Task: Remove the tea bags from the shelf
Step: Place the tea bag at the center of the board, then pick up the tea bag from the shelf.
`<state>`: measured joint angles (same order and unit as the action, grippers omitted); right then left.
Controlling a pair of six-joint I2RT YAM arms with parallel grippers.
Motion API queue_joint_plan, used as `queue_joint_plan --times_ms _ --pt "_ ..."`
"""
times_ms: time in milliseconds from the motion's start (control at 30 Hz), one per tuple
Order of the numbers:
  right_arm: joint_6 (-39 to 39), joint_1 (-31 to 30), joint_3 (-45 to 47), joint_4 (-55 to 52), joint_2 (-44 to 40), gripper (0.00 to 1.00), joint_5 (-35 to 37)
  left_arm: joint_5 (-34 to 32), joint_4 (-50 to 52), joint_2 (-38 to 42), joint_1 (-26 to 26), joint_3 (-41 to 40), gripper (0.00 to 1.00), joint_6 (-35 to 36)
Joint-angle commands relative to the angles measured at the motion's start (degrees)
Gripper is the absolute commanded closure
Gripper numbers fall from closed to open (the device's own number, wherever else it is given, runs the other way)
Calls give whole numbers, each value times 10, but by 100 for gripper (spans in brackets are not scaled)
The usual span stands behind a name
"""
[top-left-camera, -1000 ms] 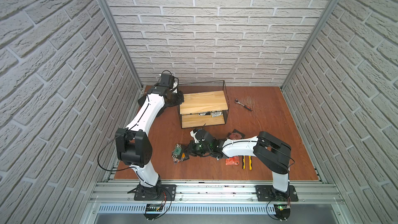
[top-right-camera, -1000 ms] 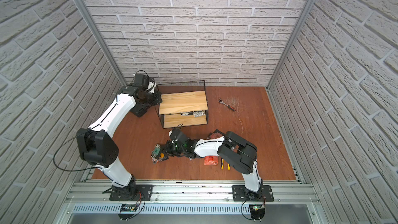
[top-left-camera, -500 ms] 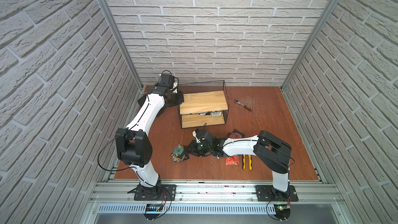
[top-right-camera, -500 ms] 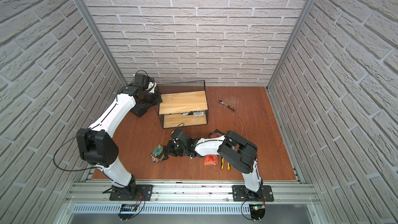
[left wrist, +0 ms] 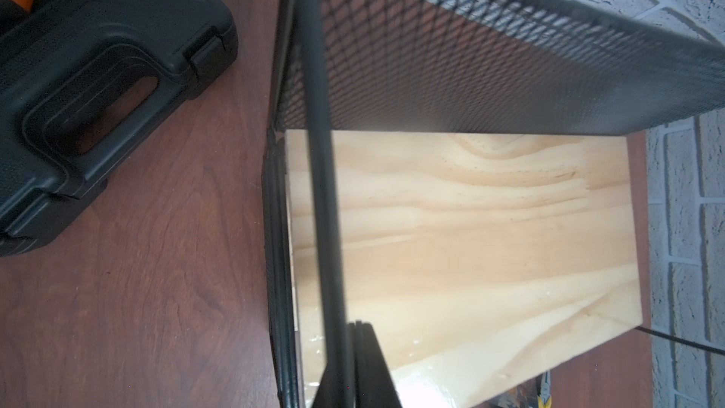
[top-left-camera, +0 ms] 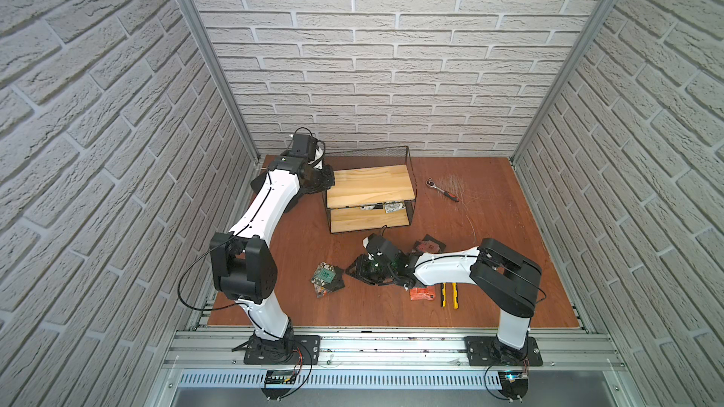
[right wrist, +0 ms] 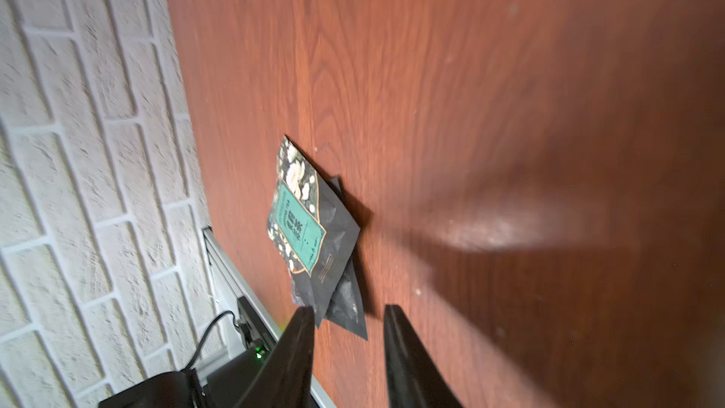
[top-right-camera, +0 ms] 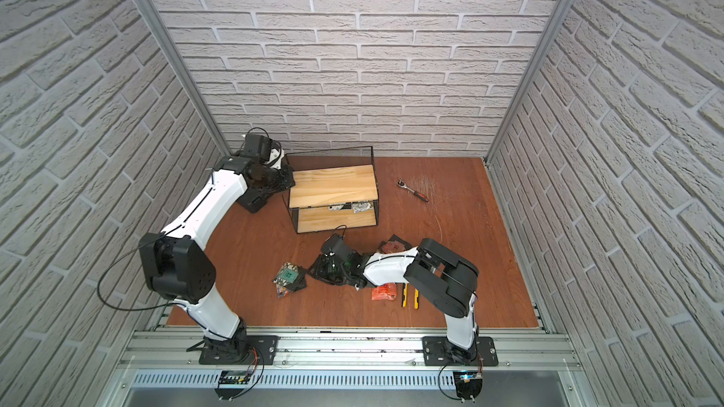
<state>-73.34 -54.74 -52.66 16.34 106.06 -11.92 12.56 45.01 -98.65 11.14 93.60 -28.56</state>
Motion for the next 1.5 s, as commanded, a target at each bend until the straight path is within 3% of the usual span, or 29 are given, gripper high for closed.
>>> queue_joint_plan --times_ms 0,100,367,667,967,1467 --pt "-26 16 55 63 -59 66 56 3 1 -16 -2 8 93 12" --pt "-46 31 107 98 -96 67 97 3 1 -17 -2 8 93 12" --pt "-126 53 207 166 -183 97 267 4 2 -19 -2 13 93 13" --pt "-152 57 105 237 -75 97 281 7 1 -26 -2 19 93 13" --pt "-184 61 -31 350 100 90 385 7 1 -26 -4 21 93 14" --pt "-224 79 -189 285 223 88 475 7 3 -25 -8 19 93 21"
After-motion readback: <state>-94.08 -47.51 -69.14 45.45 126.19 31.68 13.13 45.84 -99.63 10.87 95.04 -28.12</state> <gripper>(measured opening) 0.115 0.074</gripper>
